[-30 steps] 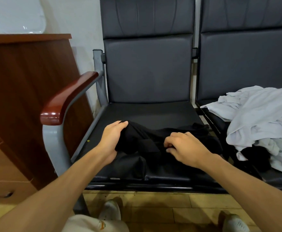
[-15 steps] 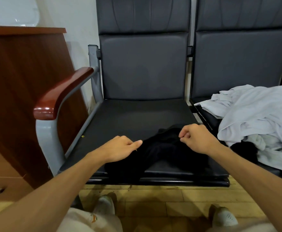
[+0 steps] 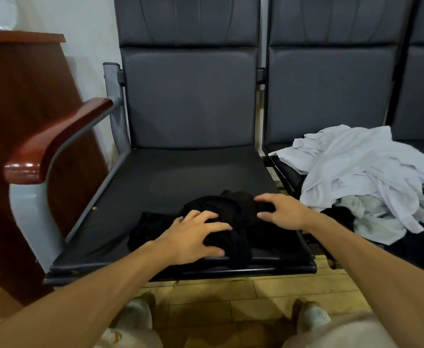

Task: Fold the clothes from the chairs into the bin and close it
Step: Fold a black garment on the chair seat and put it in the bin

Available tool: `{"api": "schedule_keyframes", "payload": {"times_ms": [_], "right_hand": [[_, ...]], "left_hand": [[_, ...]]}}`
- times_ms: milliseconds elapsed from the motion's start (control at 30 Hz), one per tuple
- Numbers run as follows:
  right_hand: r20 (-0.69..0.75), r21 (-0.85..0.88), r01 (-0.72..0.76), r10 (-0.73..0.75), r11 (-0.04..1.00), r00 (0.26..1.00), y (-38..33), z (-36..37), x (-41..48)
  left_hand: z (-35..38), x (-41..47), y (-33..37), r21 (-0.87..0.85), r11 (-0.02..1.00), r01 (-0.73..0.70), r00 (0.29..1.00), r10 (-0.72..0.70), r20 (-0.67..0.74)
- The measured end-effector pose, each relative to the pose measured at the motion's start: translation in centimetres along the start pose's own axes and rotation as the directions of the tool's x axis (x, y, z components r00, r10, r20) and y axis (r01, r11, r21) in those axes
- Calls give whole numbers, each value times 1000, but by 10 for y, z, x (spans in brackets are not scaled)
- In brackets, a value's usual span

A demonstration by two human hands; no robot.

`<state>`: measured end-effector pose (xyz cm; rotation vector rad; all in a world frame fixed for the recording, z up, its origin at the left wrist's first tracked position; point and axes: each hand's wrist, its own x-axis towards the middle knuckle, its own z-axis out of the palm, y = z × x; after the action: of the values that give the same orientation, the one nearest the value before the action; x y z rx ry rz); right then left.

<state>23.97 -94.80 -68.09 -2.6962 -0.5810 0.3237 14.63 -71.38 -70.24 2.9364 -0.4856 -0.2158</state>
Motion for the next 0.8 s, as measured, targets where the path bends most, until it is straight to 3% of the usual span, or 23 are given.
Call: {"api": "schedule_keyframes", "payload": {"times_ms": [100,200,267,333,400,467,533,600,700,767,800], "right_hand": [[-7,-47,-11,10,999,1000,2,-2,1],[-13,-44,-3,3,999,1000,1,-3,-3],[5,113,51,-52,992,999,0,-3,-9],[9,356,72,-80,932,997,-2,-7,-17],[-76,396,76,-50,915,996,3,-10,-19],[-152,273,60,-18,960,988,10,-10,-17],[-127,231,61,-32,971,991,7,-6,-17],[-31,240,70,-64,968,997,-5,0,-19],[77,97,122,-130,988,988,-22,9,-16],[50,-40,185,-183,982,982,-25,12,-12],[7,-29,190,-190,981,982,-26,11,-10]], "left_hand": [[-6,3,-19,41,999,-8,986,15,-164],[-14,5,-48,149,973,179,960,-139,-244],[-17,5,-59,146,940,310,931,-268,-249],[-21,3,-59,29,923,385,890,-362,-277],[-28,5,-49,-98,935,341,830,-349,-434],[-32,7,-31,-215,962,167,794,-260,-550],[-30,8,-11,-306,950,56,888,-187,-420],[-21,12,6,-236,968,88,980,-127,-156],[-11,16,10,-206,969,134,991,-136,7],[-8,16,6,-283,947,155,988,-150,40],[-6,16,4,-289,942,169,986,-161,51]]}}
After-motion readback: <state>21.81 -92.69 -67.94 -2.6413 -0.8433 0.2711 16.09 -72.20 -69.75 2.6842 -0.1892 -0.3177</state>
